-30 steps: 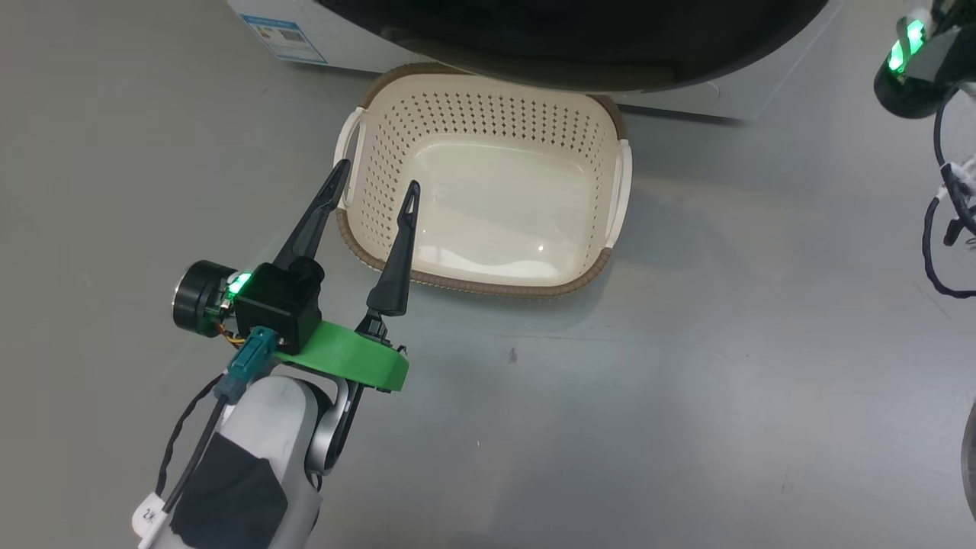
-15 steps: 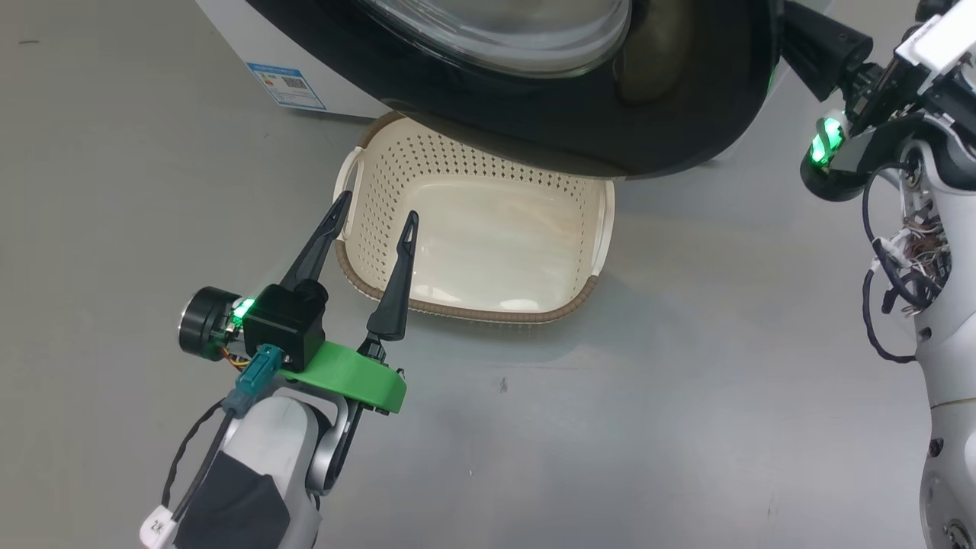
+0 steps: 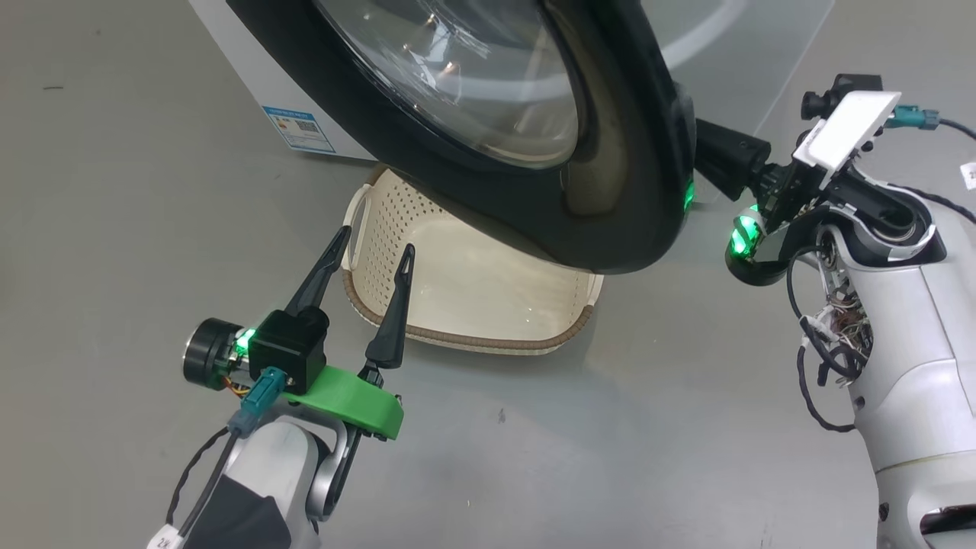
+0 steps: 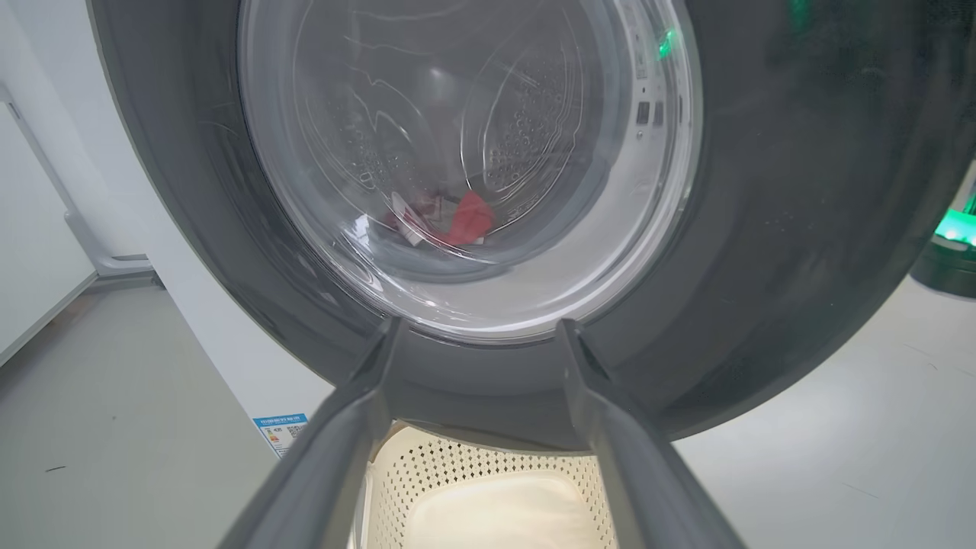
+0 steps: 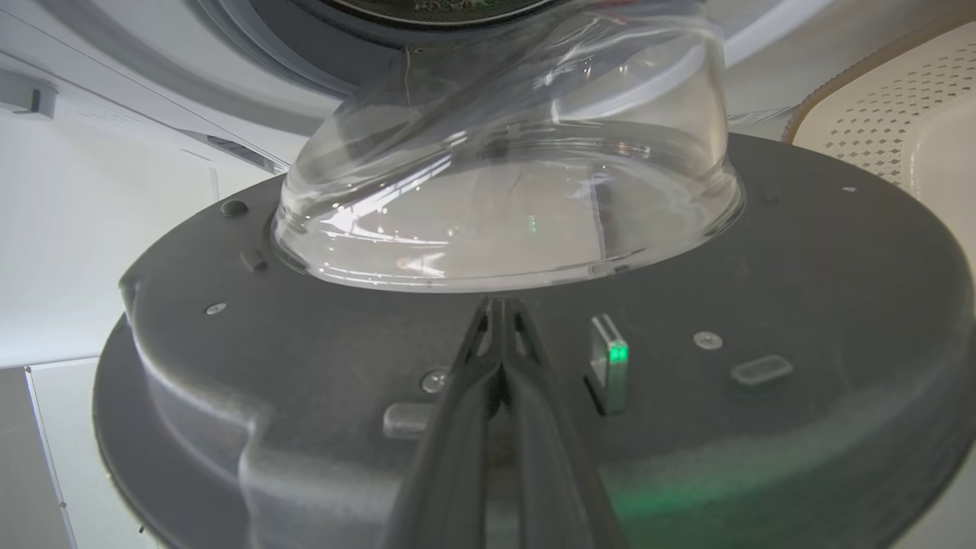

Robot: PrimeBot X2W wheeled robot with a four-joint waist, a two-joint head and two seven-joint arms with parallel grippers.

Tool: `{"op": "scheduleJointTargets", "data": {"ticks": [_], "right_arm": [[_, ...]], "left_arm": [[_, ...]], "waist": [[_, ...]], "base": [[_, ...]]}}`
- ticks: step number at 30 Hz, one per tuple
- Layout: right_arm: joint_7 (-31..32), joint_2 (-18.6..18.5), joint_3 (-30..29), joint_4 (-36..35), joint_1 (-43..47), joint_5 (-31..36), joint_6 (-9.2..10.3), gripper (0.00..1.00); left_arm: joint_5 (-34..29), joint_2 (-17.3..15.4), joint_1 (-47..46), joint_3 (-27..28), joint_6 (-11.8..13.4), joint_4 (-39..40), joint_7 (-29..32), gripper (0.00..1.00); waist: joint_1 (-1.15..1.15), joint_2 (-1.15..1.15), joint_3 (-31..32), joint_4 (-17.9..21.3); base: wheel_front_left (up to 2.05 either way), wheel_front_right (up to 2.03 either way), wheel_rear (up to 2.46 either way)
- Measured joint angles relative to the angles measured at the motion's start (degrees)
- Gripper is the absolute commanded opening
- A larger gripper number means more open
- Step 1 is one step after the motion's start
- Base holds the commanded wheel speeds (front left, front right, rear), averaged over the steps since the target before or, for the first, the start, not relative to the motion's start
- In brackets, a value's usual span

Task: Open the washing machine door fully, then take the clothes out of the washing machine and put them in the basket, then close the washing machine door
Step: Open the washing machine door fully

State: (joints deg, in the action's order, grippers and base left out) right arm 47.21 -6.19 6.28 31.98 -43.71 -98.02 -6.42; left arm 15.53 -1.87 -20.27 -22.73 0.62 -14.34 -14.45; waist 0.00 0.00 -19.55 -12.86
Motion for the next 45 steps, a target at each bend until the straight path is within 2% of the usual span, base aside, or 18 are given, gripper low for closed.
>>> {"op": "scheduleJointTargets", "data": {"ticks": [19, 36, 45], "right_arm": [[3.48, 2.03, 6.14, -4.05, 9.88, -2.29, -0.2, 0.0], [3.31, 2.34, 12.84, -8.56, 17.06, -5.28, -0.53, 0.0], [0.82, 2.38, 17.31, -10.99, 17.99, -6.94, -0.53, 0.0]], "left_arm": [[0.09, -0.02, 4.65, 0.4, -0.01, -2.21, 0.0, 1.0], [0.1, -0.05, 7.2, -0.04, -0.46, -3.54, 0.0, 1.0], [0.59, -0.08, 7.51, -0.26, -0.46, -3.55, 0.0, 1.0]], "waist": [[0.0, 0.0, 6.44, -2.08], [0.0, 0.0, 10.45, -7.27], [0.0, 0.0, 11.16, -10.52]], "base": [[0.0, 0.0, 0.0], [0.0, 0.0, 0.0], [0.0, 0.0, 0.0]]}}
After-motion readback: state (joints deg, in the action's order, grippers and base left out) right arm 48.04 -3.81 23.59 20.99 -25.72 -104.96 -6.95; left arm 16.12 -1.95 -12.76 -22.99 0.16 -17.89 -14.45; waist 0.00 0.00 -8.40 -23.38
